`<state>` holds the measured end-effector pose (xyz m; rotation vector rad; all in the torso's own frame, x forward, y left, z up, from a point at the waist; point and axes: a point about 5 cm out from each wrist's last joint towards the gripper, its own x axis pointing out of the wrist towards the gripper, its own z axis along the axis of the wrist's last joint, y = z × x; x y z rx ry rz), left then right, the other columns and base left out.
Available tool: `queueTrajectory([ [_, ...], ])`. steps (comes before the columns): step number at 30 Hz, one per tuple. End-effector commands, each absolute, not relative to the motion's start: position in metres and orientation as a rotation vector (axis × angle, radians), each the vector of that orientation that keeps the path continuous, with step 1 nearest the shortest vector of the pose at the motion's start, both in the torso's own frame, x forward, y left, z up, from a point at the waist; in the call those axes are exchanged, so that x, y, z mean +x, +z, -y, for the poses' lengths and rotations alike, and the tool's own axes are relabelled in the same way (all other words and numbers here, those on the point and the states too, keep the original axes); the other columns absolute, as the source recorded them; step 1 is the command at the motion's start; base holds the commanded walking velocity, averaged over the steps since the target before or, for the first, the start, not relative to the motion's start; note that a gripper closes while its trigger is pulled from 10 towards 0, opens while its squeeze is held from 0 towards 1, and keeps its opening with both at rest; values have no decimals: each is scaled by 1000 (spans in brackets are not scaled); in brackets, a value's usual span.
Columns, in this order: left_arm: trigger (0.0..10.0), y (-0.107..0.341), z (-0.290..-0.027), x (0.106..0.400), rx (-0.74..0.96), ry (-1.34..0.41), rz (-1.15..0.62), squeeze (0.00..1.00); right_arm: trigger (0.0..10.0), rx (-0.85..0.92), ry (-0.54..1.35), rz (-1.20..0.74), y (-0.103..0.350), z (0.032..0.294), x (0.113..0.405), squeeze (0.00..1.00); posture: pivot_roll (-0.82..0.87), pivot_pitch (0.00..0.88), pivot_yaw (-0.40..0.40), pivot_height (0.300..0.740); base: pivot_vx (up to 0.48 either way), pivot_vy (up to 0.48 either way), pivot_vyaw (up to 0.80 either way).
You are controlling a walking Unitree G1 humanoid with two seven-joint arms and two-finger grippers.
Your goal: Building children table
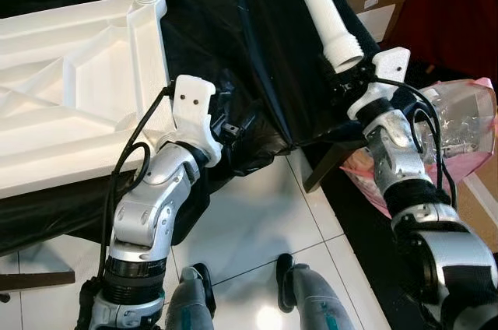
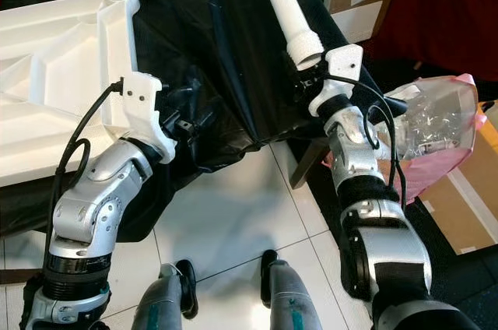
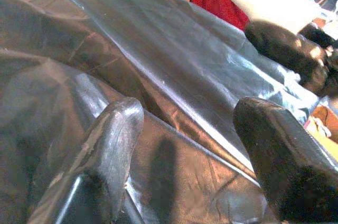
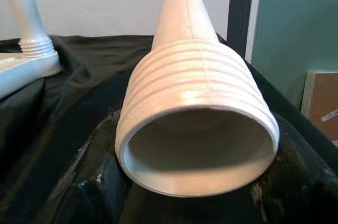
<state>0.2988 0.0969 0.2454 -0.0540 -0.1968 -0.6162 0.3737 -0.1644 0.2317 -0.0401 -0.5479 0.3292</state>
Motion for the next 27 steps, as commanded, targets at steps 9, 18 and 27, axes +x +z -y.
queueTrajectory([
  [9,10000,256,-99,311,-187,-708,226,1000,10000,-11,326,622,233,152,350,0,-23,110,0,740,0,0,0],
  [18,10000,265,-91,317,-303,-812,209,0,10000,20,386,681,245,134,339,0,-26,75,0,740,0,0,0],
  [27,10000,286,-91,328,-549,-928,213,0,10000,5,487,703,254,119,330,0,-27,67,1,740,0,0,0],
])
